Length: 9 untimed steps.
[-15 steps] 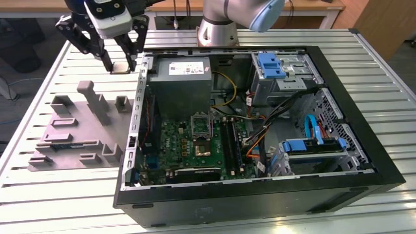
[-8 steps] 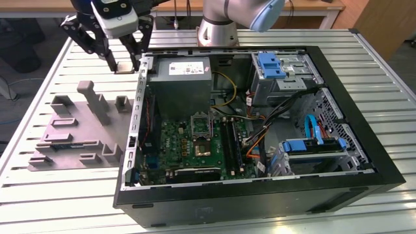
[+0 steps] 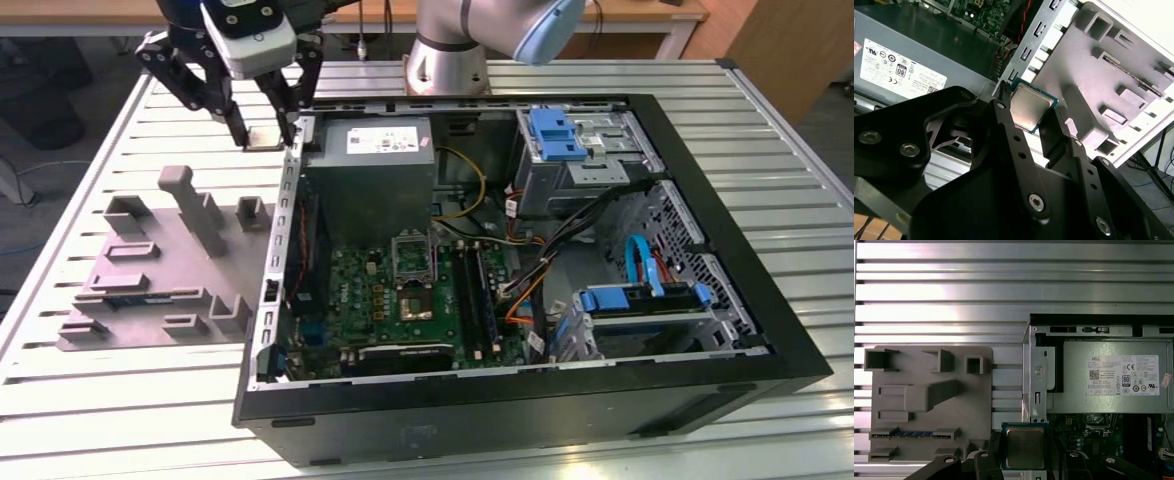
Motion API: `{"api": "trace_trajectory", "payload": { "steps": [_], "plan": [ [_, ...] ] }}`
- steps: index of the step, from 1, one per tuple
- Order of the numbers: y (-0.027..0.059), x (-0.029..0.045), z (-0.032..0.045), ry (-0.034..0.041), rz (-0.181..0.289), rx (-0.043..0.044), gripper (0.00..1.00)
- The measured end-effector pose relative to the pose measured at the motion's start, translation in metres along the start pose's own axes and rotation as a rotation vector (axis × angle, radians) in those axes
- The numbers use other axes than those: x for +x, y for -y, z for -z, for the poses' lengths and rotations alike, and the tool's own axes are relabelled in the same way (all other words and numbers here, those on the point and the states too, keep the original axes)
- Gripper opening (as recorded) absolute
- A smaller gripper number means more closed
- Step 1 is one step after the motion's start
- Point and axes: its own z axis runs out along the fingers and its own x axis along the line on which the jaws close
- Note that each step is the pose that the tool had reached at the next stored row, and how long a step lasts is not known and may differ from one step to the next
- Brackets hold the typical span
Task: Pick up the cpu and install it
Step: 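Pick up the cpu and move it towards the insertion slot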
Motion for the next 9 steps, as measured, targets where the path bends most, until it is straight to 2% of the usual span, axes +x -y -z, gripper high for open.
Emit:
{"api": "trace_trajectory", "payload": {
  "steps": [5, 9],
  "plan": [
    [0.0000, -0.0002, 0.0000, 0.0000, 0.000, 0.0001, 0.47],
    [-0.0001, -0.0033, 0.0000, -0.0001, 0.000, 0.0001, 0.47]
  ]
}}
